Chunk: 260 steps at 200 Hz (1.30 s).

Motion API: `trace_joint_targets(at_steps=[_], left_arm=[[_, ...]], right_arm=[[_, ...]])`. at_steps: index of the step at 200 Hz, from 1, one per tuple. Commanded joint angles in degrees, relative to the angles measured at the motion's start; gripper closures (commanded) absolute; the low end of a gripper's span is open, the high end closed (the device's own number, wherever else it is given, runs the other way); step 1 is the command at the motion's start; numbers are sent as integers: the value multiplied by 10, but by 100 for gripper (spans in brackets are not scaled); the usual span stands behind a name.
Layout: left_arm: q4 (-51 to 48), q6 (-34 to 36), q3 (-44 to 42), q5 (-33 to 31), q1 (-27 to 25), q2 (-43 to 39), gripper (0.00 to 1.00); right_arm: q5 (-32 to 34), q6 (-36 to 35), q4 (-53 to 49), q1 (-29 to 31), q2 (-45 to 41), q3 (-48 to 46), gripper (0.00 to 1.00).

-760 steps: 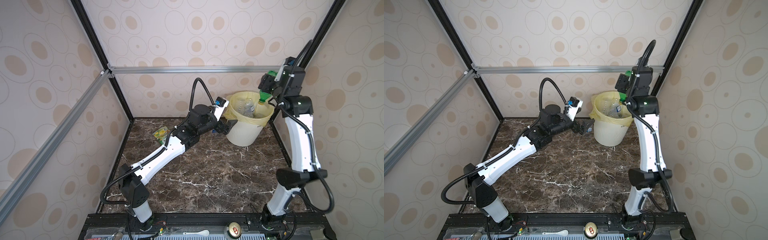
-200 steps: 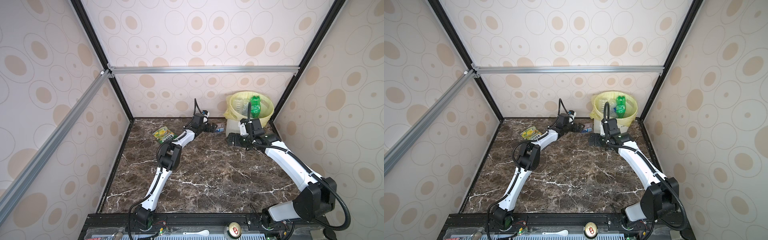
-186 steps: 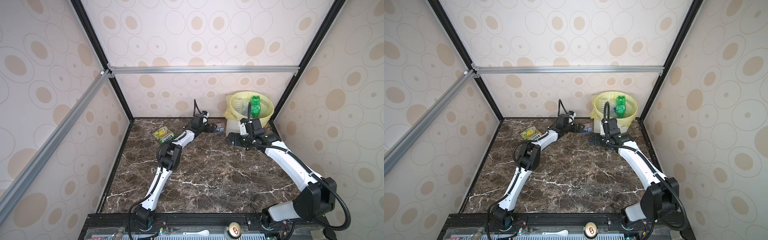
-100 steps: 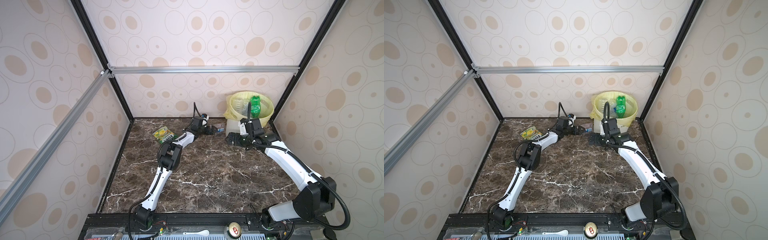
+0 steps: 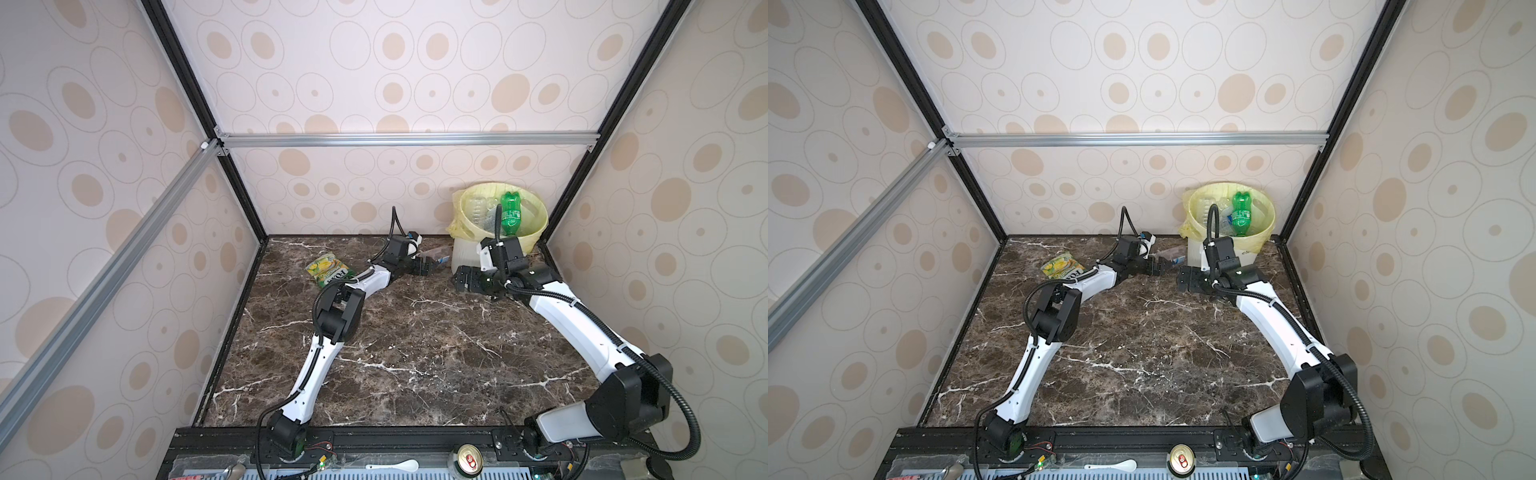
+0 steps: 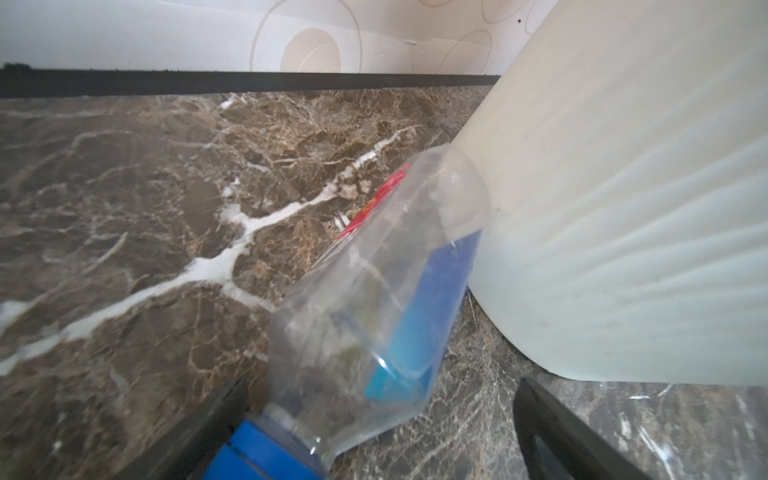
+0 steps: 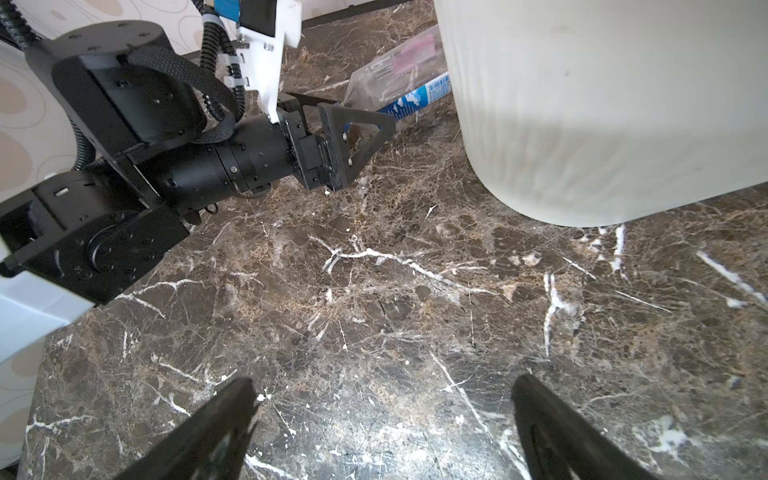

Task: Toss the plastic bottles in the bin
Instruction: 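Lower the right gripper to the table while the left gripper reaches the blue-capped bottle, then grasp the clear blue-capped bottle with the left gripper beside the bin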

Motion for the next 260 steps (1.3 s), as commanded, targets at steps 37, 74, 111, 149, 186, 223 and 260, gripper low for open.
trace_joint_targets(at_steps=[37,74,111,149,186,223,260], left_arm=[[-69,123,38,-48,-20,-10,3],[-62,144,35,-68,-25,-13,6],[-49,161,32,-82,-34,-18,9],[-16,183,9,-138,-44,-33,7],[4,185,35,-149,-44,-16,3],[-26,187,118,-154,-44,38,3],[-32,175,143,-156,-44,65,8]], right_arm=[[0,11,-4,4,-6,17,0],[3,8,-8,4,-5,20,0],[8,4,-11,4,-8,15,0],[13,0,-10,4,-13,10,0],[8,-5,-12,5,-11,17,0],[3,-8,-13,3,-9,28,0],[-2,-4,-9,2,-6,28,0]])
